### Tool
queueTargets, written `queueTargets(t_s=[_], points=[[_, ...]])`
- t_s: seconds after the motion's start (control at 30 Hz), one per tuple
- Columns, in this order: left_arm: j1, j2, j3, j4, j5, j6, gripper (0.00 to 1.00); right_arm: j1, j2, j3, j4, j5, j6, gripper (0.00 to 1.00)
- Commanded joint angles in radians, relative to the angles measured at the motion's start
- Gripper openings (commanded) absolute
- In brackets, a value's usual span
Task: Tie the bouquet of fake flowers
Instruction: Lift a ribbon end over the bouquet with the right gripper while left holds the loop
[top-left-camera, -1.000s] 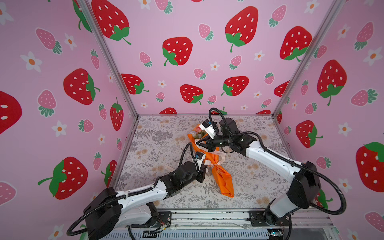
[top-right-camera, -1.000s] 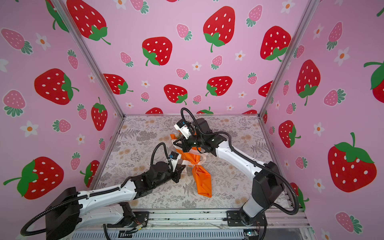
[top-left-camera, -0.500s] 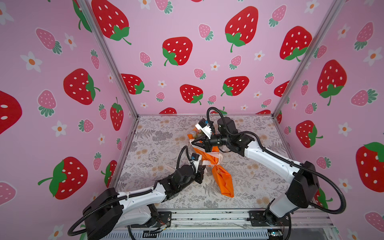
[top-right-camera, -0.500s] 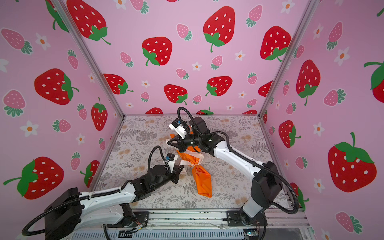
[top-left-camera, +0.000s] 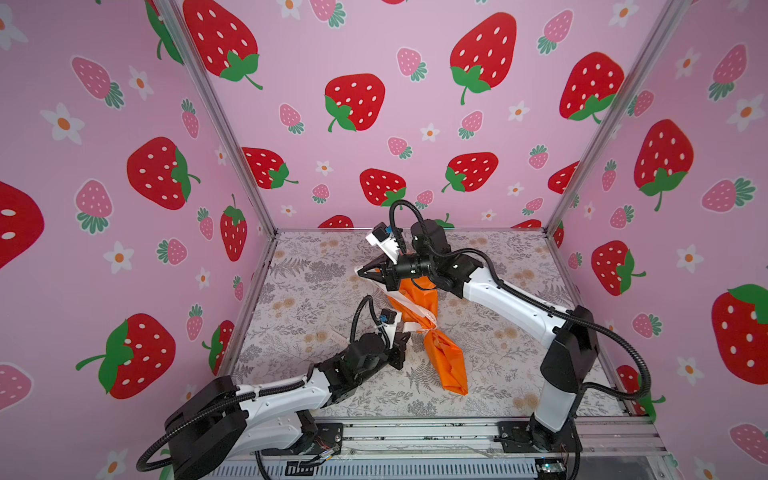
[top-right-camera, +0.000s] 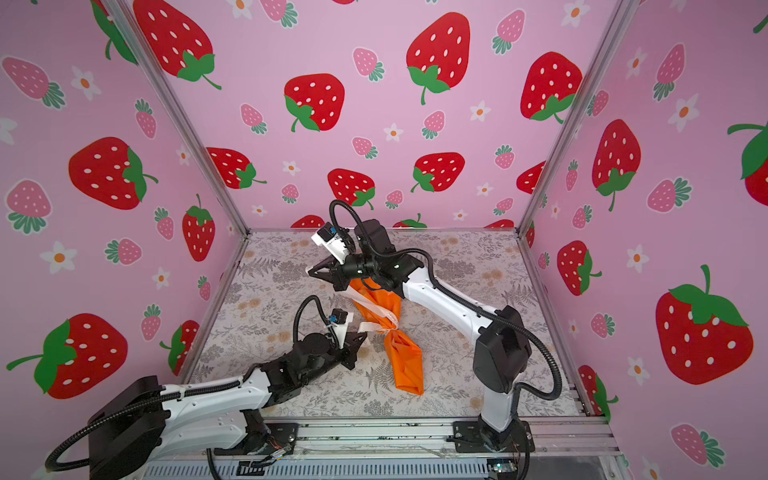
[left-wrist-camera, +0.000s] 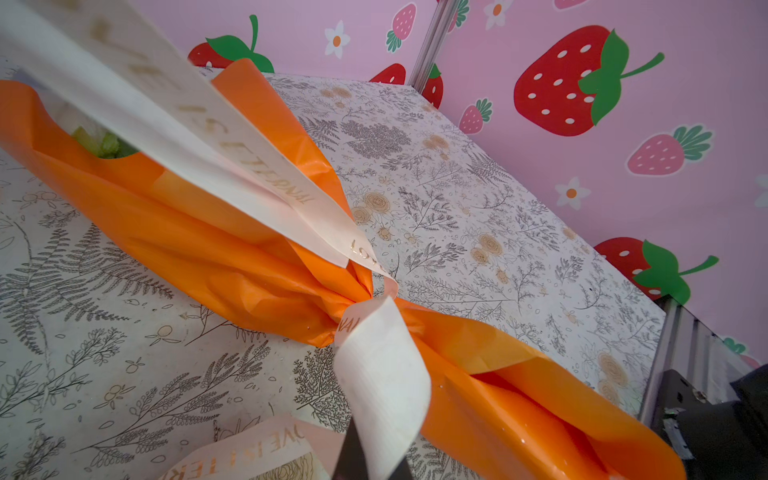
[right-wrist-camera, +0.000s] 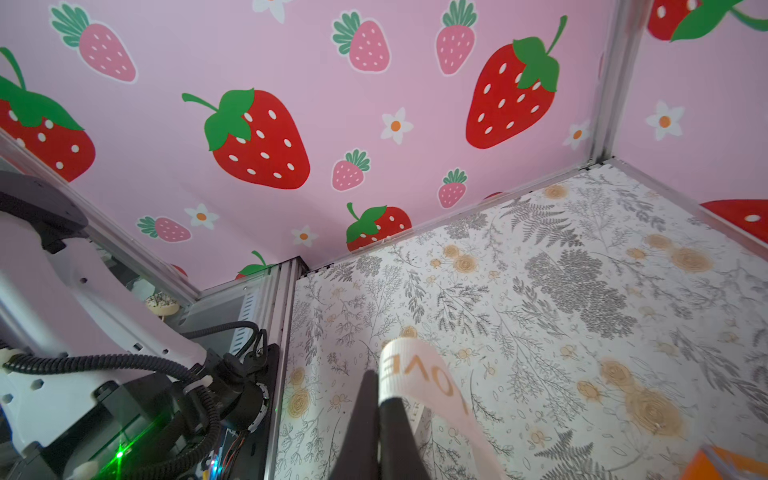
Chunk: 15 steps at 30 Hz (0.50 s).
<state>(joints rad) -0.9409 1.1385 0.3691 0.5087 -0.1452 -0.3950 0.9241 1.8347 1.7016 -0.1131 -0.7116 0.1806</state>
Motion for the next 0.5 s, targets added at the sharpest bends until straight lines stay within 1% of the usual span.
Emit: queueTargets(t_s=[0.0,0.07,0.17,0.23,0.37,0.43,0.47], points=[[-0.004,-0.010,0.016,0.011,0.021,0.024,0.00,0.016,0.031,0.048,-0.073,-0.014,-0.046,0.02],[-0.006,-0.007,0.022,0.001,0.030,0.031,0.00,0.016,0.038,0.071,-0.071,-0.058,-0.035,0.03],[-0.006,0.005,0.030,-0.003,0.039,0.040,0.00,0.016,0.022,0.062,-0.013,-0.138,-0.016,0.03],[-0.006,0.015,0.039,-0.009,0.047,0.048,0.00,0.016,0.014,0.075,-0.005,-0.154,-0.018,0.05],[-0.007,0.036,0.062,-0.025,0.065,0.057,0.00,0.015,-0.002,0.051,0.001,-0.043,-0.055,0.07],[-0.007,0.043,0.071,-0.032,0.070,0.058,0.00,0.013,0.015,0.044,-0.031,0.015,-0.064,0.08],[-0.007,0.046,0.075,-0.034,0.073,0.060,0.00,0.012,0.033,0.046,-0.061,0.019,-0.075,0.08]])
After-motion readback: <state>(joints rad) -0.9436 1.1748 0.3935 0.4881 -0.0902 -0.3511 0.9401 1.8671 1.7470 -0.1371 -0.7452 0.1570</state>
